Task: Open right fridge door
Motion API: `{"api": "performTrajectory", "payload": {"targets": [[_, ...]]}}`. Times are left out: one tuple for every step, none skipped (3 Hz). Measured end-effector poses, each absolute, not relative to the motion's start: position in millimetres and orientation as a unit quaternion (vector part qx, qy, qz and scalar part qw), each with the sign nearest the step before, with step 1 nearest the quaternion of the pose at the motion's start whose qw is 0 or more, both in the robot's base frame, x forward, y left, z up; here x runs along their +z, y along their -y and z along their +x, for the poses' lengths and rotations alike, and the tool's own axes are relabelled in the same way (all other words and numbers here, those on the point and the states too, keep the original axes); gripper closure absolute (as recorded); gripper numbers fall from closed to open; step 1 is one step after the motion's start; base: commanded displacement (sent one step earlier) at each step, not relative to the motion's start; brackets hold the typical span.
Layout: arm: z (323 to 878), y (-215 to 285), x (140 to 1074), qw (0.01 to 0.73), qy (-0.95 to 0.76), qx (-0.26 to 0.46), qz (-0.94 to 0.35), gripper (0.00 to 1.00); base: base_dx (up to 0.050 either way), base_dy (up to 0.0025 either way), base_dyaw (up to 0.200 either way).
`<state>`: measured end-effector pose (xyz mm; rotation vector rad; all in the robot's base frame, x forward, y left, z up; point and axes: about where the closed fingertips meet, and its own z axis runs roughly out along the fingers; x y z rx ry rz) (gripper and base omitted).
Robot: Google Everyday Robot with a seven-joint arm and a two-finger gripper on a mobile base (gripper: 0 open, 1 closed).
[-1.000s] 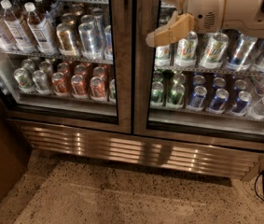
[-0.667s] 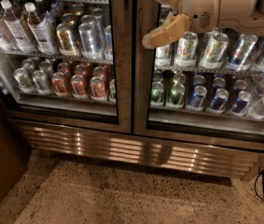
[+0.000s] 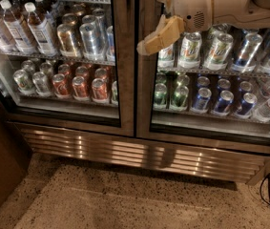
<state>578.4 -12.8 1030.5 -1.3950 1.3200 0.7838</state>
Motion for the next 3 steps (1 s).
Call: {"api": "performTrajectory", "payload": {"targets": [[578,12,1030,0.509,-0.55,0.322,-0.579,0.0,0.0,0.0,0.0],[581,15,1030,0.509,-0.55,0.322,-0.579,0.0,0.0,0.0,0.0],[582,15,1019,0.502,-0.559,0.328,-0.572,0.0,0.0,0.0,0.0]]}}
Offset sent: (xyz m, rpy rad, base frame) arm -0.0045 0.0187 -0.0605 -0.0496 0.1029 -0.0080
